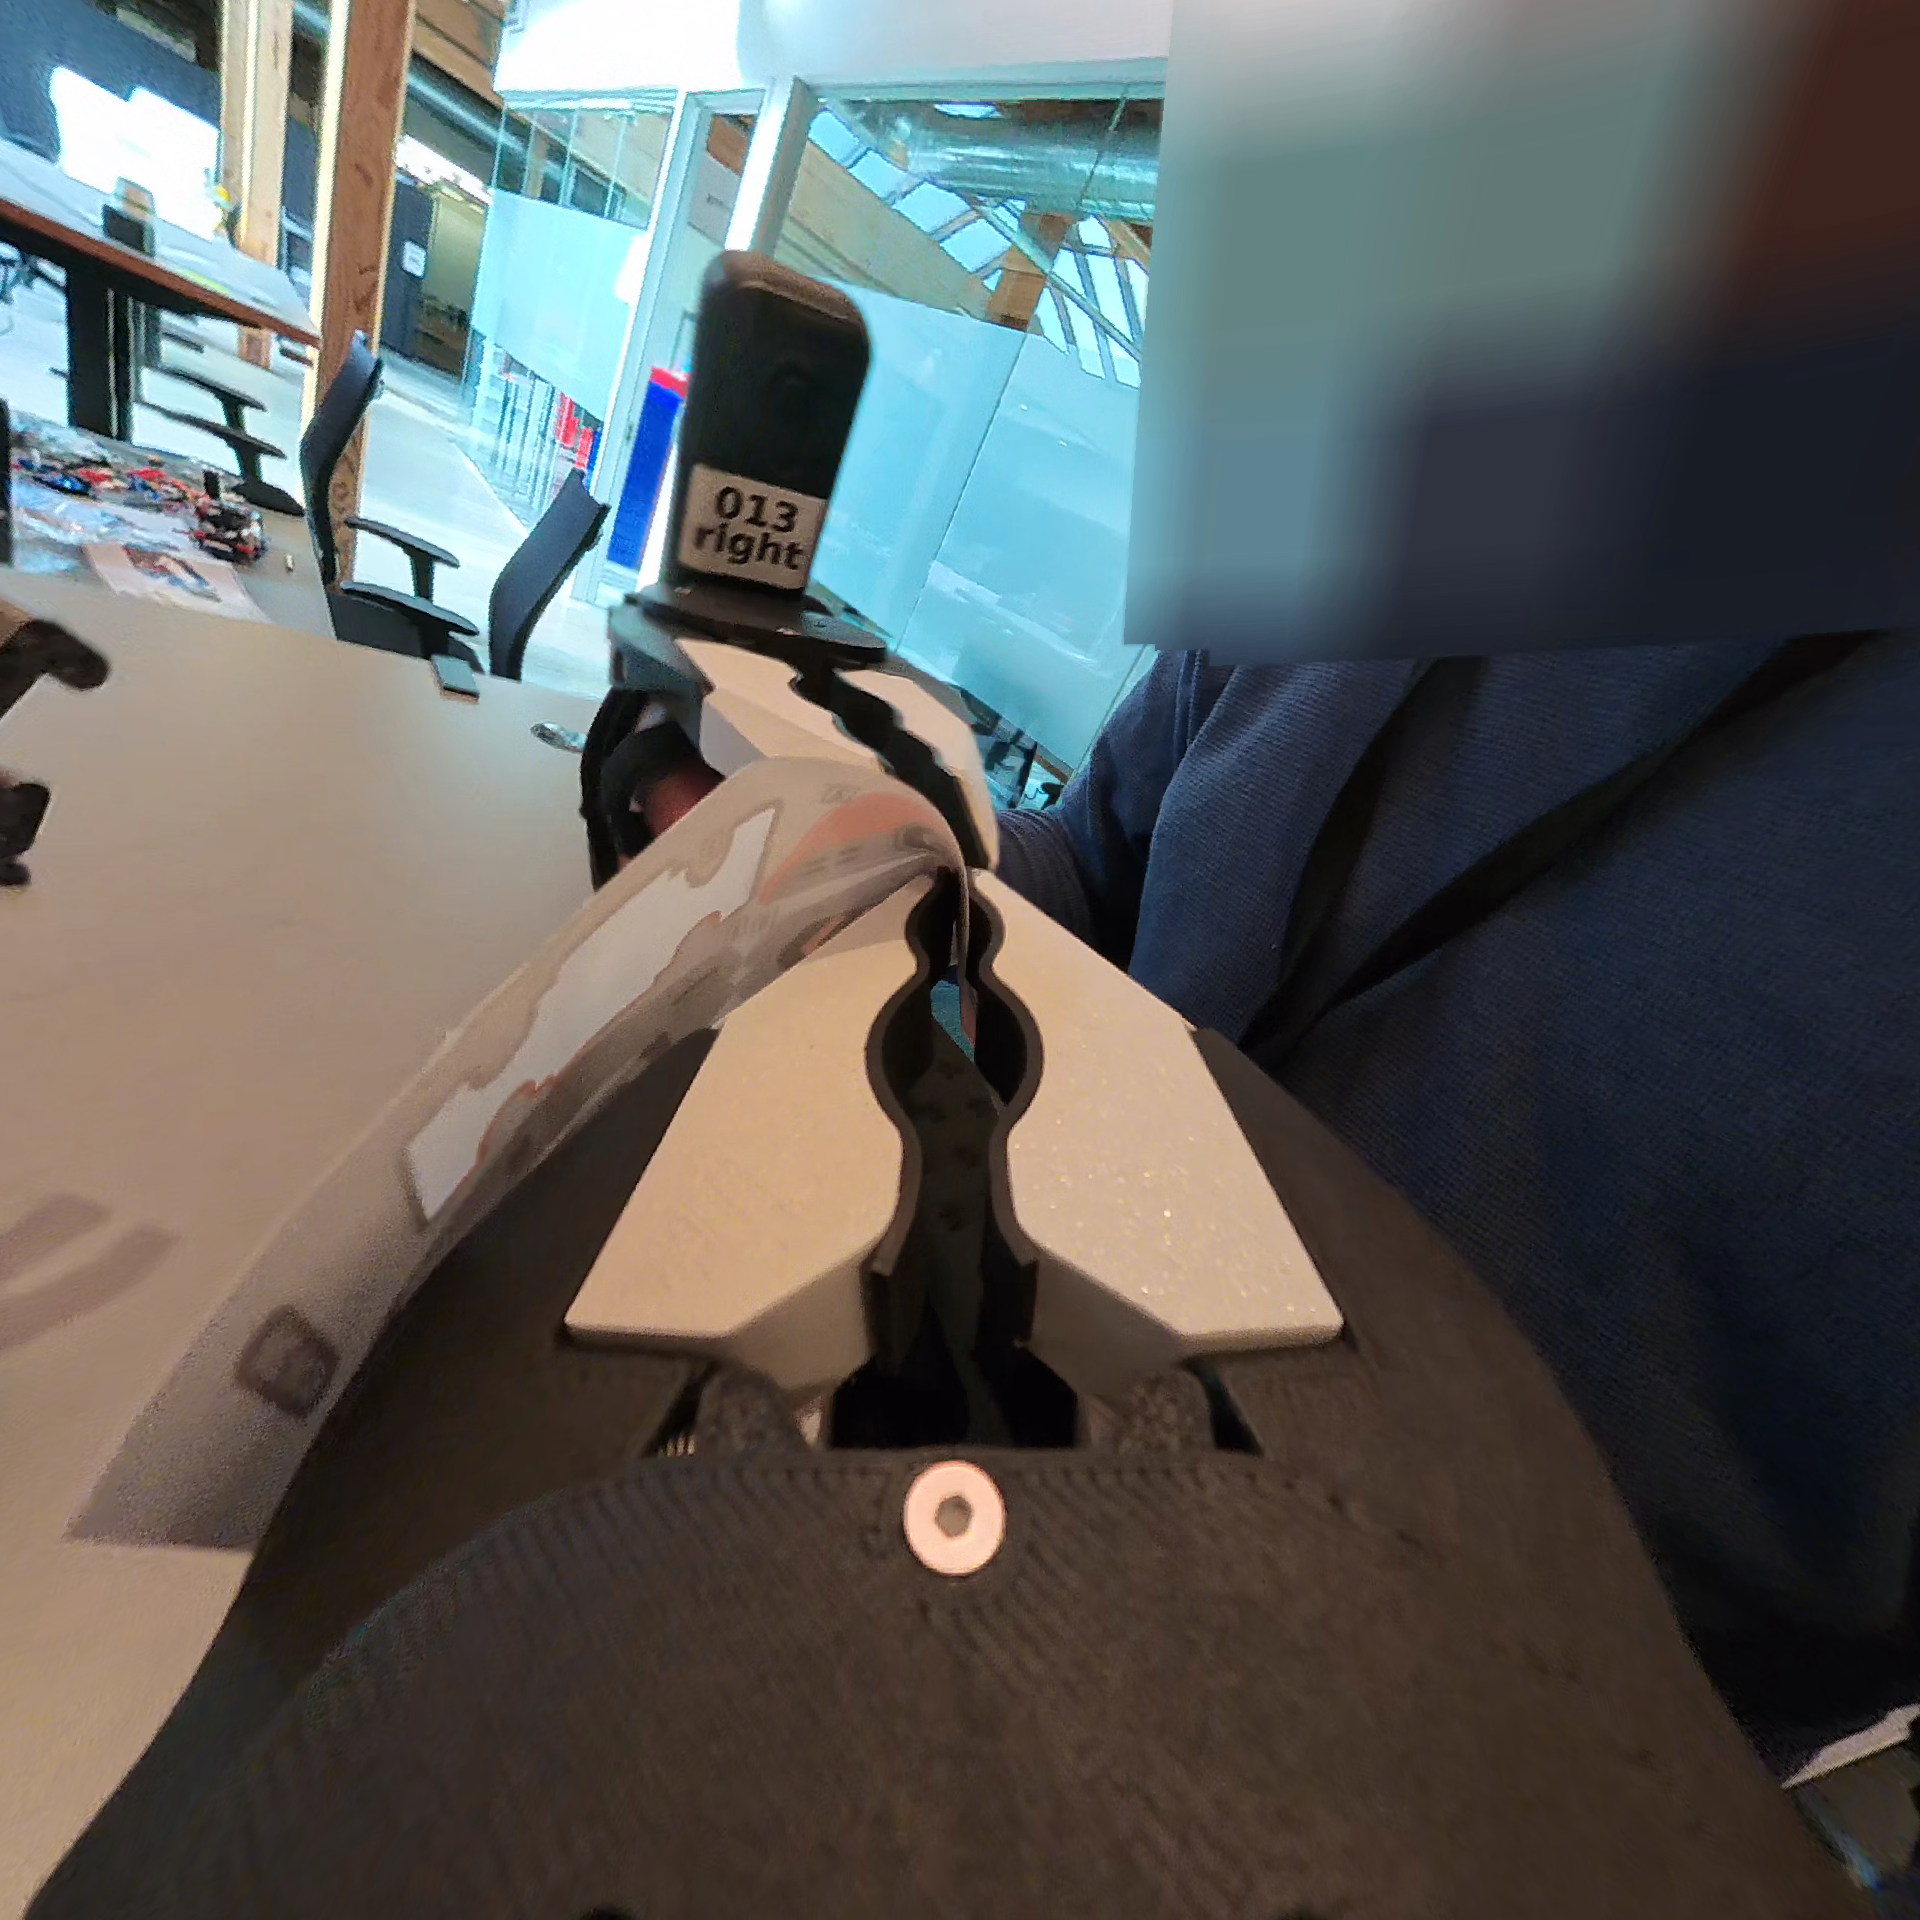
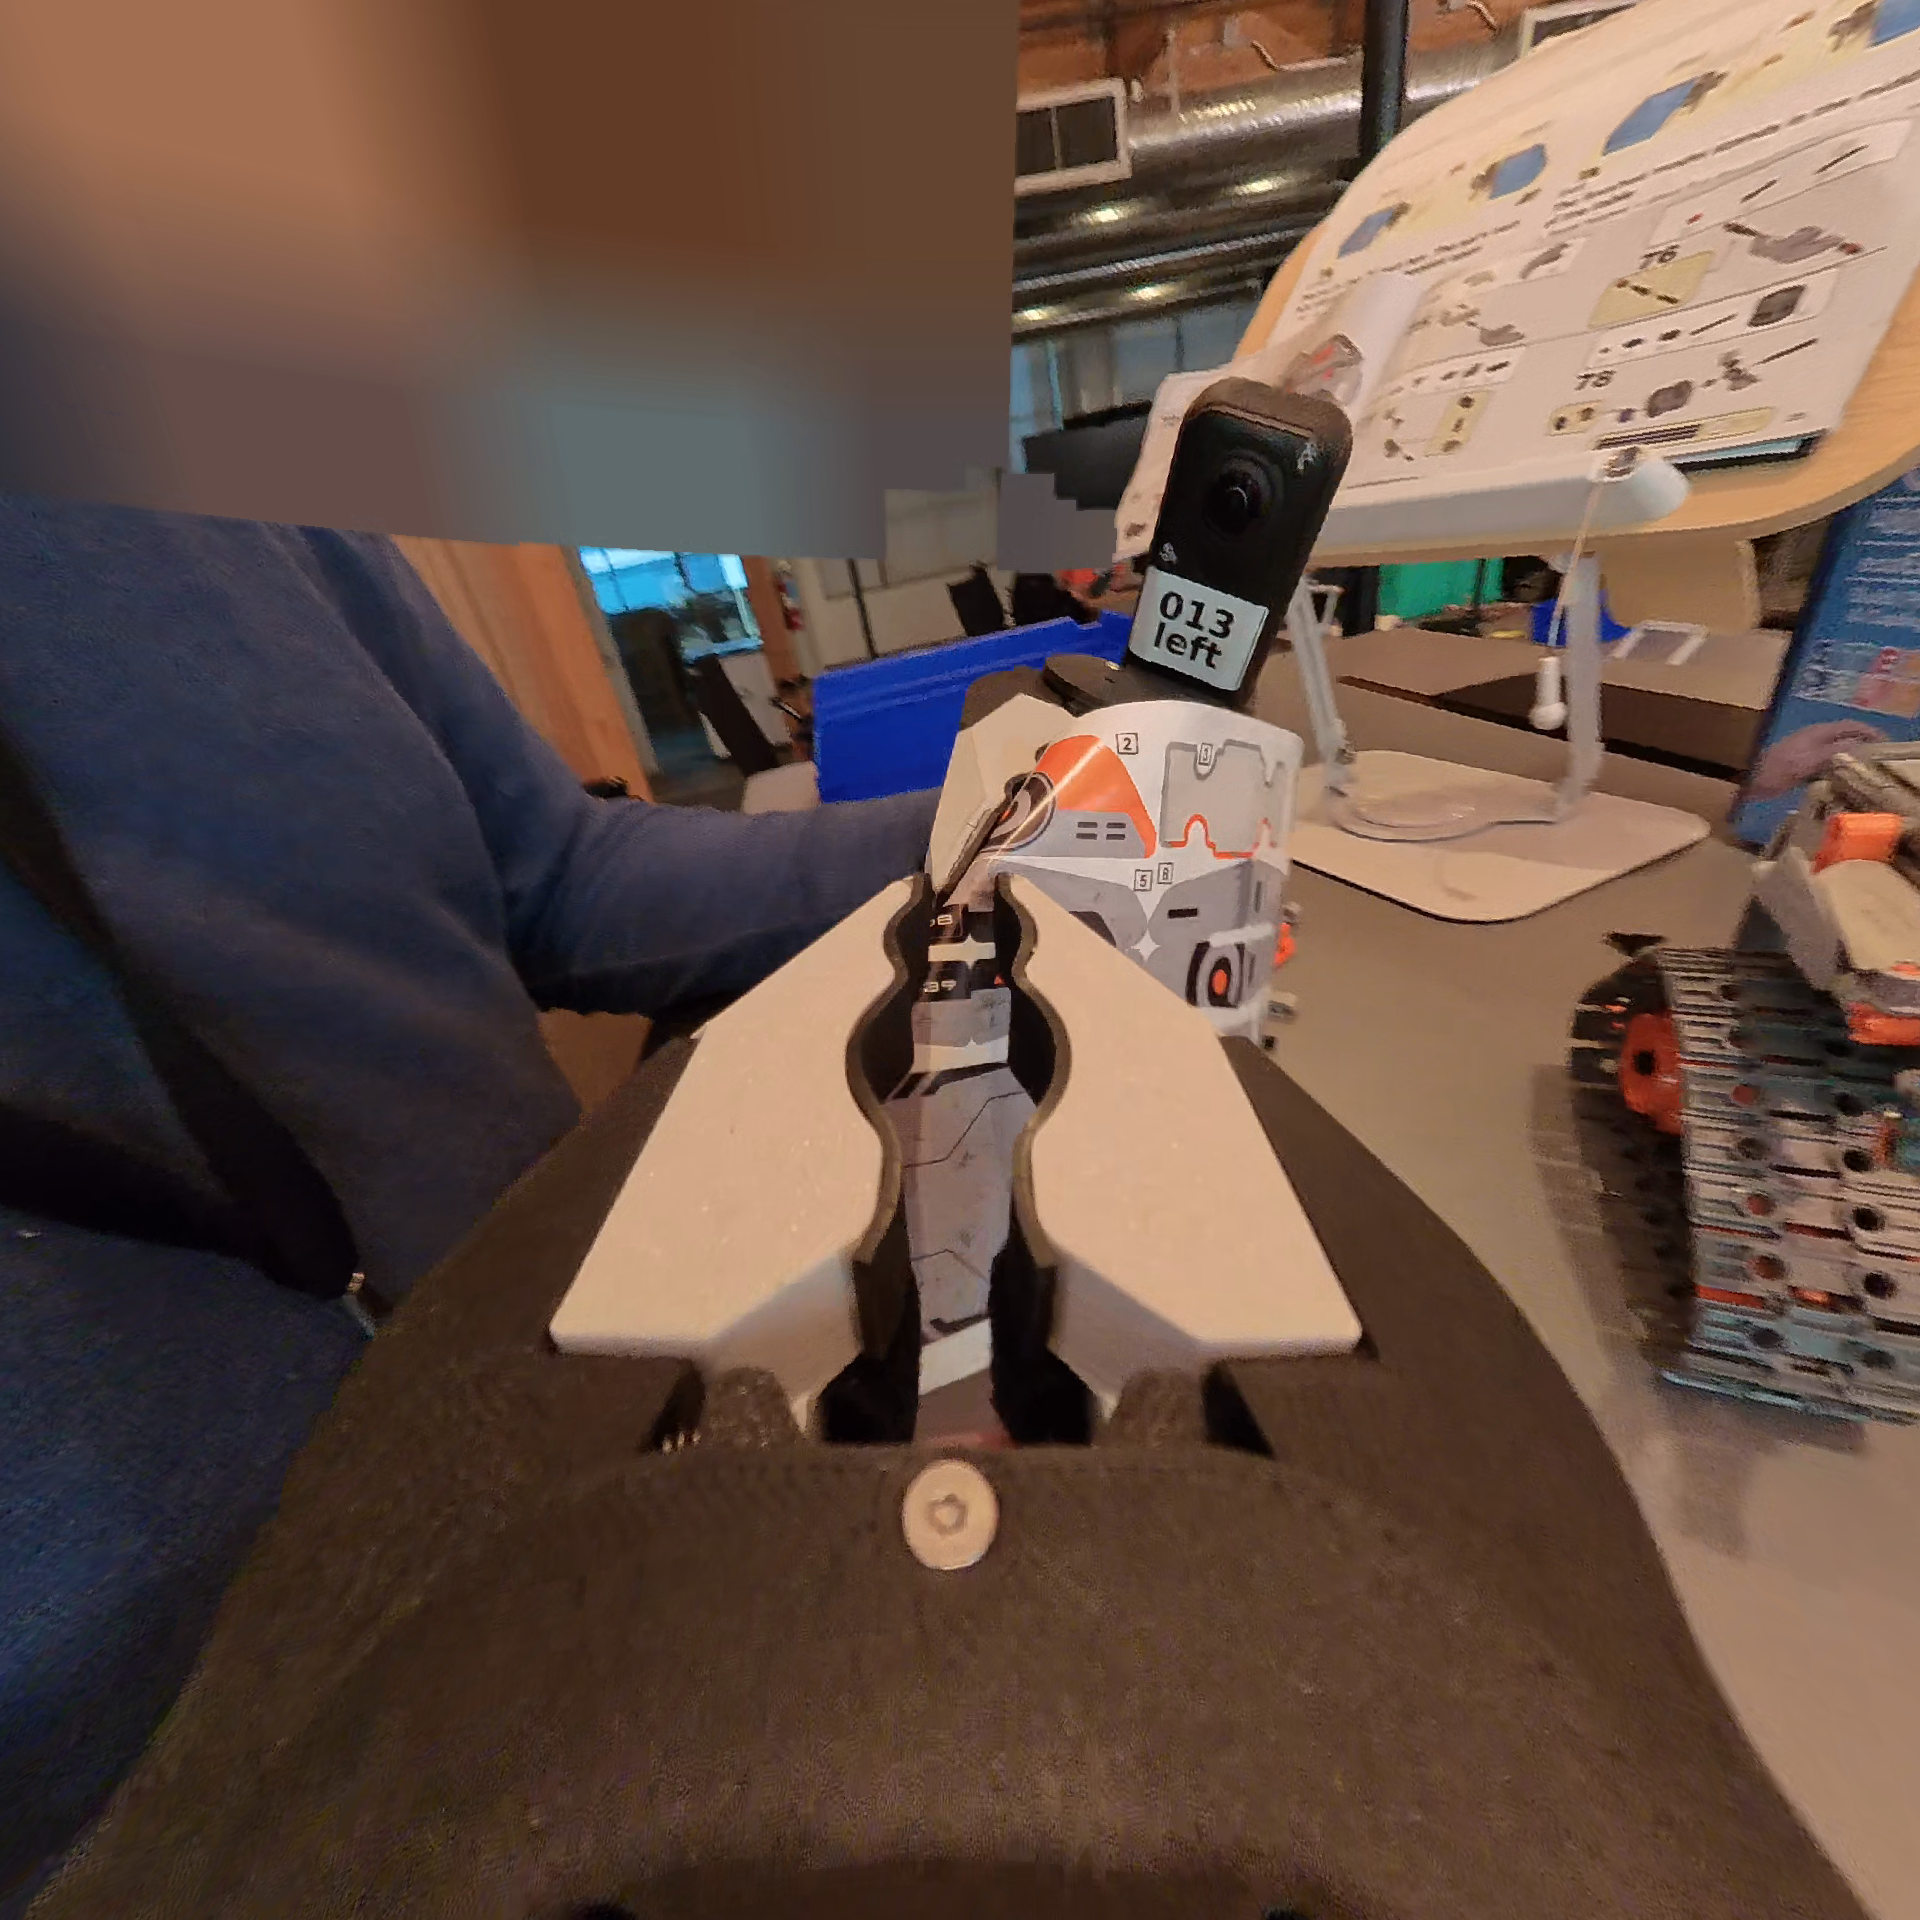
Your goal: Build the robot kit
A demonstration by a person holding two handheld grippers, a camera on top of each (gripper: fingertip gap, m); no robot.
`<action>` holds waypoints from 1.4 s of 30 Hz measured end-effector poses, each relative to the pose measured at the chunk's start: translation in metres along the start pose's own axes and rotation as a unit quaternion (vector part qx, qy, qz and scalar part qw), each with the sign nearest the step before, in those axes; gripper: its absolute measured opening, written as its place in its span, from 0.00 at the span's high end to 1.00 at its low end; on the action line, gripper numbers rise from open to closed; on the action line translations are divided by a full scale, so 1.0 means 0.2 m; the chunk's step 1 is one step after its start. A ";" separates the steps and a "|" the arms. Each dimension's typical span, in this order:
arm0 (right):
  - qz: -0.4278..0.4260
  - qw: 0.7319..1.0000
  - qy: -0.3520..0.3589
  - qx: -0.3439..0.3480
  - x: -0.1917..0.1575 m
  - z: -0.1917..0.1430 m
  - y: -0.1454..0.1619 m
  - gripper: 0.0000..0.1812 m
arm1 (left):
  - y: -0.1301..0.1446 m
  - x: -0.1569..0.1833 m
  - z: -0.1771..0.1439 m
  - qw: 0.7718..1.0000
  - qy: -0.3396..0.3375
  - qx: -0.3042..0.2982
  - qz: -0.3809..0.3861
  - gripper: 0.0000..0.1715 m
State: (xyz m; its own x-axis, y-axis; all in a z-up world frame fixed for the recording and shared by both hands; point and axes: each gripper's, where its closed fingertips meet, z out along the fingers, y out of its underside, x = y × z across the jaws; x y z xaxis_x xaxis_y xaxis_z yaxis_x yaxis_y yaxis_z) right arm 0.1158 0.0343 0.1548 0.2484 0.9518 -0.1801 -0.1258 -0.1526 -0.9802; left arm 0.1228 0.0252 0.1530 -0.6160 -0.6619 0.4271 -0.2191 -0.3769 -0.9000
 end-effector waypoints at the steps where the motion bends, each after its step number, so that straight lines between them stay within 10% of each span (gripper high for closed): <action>1: 0.016 1.000 -0.013 0.008 -0.01 0.00 -0.01 0.95 | -0.01 0.01 0.01 1.000 0.001 0.000 0.012 1.00; 25: 0.087 0.991 -0.093 0.032 -0.08 -0.02 -0.01 1.00 | 0.02 0.07 0.04 0.995 -0.016 -0.048 0.086 1.00; 42: 0.028 0.999 -0.025 0.022 -0.02 -0.04 0.00 1.00 | 0.03 0.03 0.03 0.994 -0.037 -0.052 0.091 1.00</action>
State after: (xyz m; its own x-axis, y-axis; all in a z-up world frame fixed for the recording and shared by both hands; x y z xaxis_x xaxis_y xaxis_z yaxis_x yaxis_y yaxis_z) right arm 0.1228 0.0279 0.1547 0.1914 0.9546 -0.2283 -0.1805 -0.1944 -0.9642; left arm 0.1227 0.0145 0.1520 -0.5964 -0.7600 0.2584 -0.1885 -0.1804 -0.9654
